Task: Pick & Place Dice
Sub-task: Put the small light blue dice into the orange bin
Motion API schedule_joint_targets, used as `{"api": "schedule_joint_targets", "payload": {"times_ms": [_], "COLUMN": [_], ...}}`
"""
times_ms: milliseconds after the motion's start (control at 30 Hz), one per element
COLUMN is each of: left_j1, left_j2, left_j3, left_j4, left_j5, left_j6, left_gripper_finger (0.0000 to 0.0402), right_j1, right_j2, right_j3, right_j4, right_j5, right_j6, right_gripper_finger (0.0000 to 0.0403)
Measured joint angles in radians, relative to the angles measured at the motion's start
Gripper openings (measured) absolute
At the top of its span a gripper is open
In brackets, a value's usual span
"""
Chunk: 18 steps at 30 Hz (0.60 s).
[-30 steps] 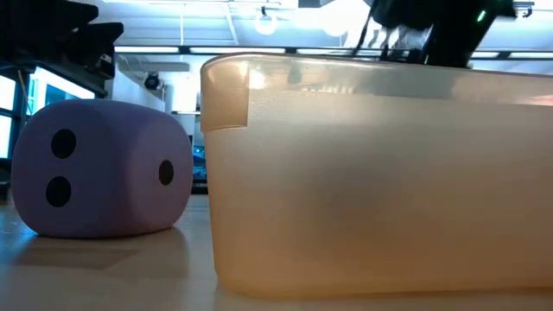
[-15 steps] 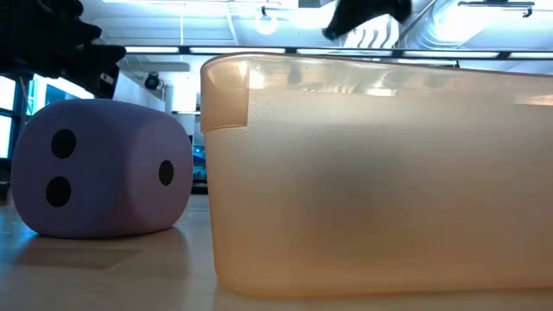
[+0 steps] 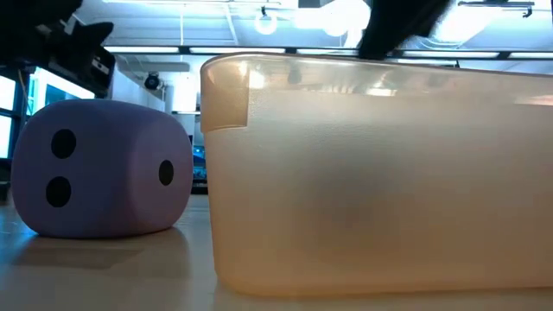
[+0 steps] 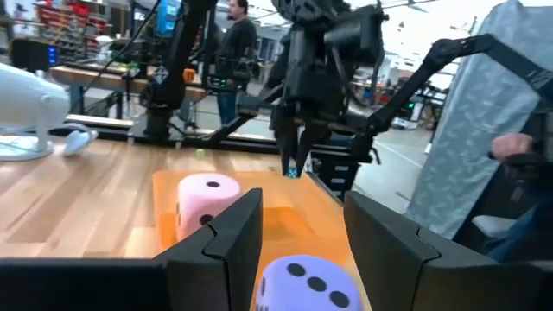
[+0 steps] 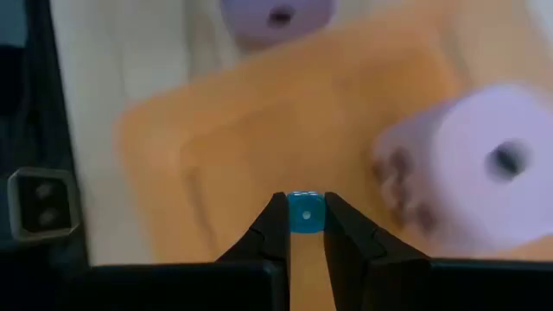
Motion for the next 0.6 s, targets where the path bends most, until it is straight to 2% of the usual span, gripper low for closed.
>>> {"api": "schedule_joint_targets", "payload": {"times_ms": [167, 400, 600], "left_j1": [-0.021, -0.023, -0.023], "left_j2": [0.0, 0.0, 0.0], "left_j3": [0.0, 0.0, 0.0], "left_j4": [0.012, 0.013, 0.011], "left_j5": [0.0, 0.0, -0.001], "left_j6": [0.026, 0.027, 0.027], "left_gripper_finger": [0.016, 0.016, 0.016], "right_j1": [0.026, 0.009, -0.017], "right_j2": [-0.001, 0.003, 0.072], "right_j3": [0.001, -0.023, -0.045], "right_j4": [0.021, -0.004, -0.018], "right_j5": [-0.074, -0.046, -0.198], "right_j6": [0.129, 0.232, 0.286], "right_gripper_finger": [0.0028, 0.0034, 0.0035]}}
